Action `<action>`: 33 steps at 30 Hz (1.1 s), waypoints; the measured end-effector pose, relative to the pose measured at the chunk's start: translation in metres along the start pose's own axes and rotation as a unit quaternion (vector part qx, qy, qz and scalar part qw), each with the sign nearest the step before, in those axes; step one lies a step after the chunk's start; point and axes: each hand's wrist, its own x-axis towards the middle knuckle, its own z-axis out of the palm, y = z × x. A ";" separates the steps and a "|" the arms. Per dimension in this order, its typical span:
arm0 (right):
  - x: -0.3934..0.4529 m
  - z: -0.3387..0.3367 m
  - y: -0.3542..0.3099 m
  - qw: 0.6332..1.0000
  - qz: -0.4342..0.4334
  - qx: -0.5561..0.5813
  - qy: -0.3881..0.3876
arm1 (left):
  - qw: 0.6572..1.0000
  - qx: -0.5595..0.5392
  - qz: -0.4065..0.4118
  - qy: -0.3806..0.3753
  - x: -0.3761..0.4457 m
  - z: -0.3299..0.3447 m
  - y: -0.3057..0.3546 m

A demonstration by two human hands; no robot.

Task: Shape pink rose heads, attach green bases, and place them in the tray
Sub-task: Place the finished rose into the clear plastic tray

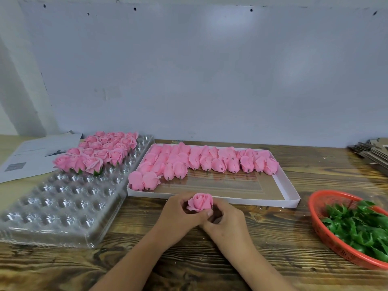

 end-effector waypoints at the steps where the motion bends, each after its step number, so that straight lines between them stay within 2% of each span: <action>1: 0.000 0.001 0.000 1.000 0.000 0.005 -0.009 | 1.000 -0.009 -0.005 0.000 0.000 -0.002 0.001; 3: 0.000 0.001 0.002 0.999 0.008 0.021 -0.032 | 0.999 -0.039 -0.007 0.015 0.000 -0.008 0.007; 5: 0.001 0.002 0.005 0.999 0.017 0.018 -0.038 | 0.996 -0.042 -0.009 0.080 0.003 -0.023 0.016; 9: 0.000 0.002 0.007 0.999 0.011 0.024 -0.038 | 0.975 0.058 -0.042 0.211 0.022 -0.078 0.025; 14: -0.001 0.000 0.007 0.999 0.004 0.025 -0.034 | 0.937 0.173 -0.085 0.291 0.043 -0.161 0.014; 17: 0.000 0.000 0.009 0.999 -0.001 0.017 -0.031 | 0.920 0.225 -0.125 0.296 0.046 -0.194 -0.006; 21: 0.001 0.001 0.011 0.999 -0.002 0.019 -0.031 | 0.901 0.315 -0.148 0.259 0.048 -0.206 -0.025; 27: 0.000 0.000 0.010 0.999 -0.015 0.014 -0.030 | 0.887 0.361 -0.141 0.252 0.055 -0.214 -0.028; 33: 0.000 0.000 0.008 0.999 -0.012 0.007 -0.040 | 0.881 0.365 -0.183 0.238 0.047 -0.216 -0.035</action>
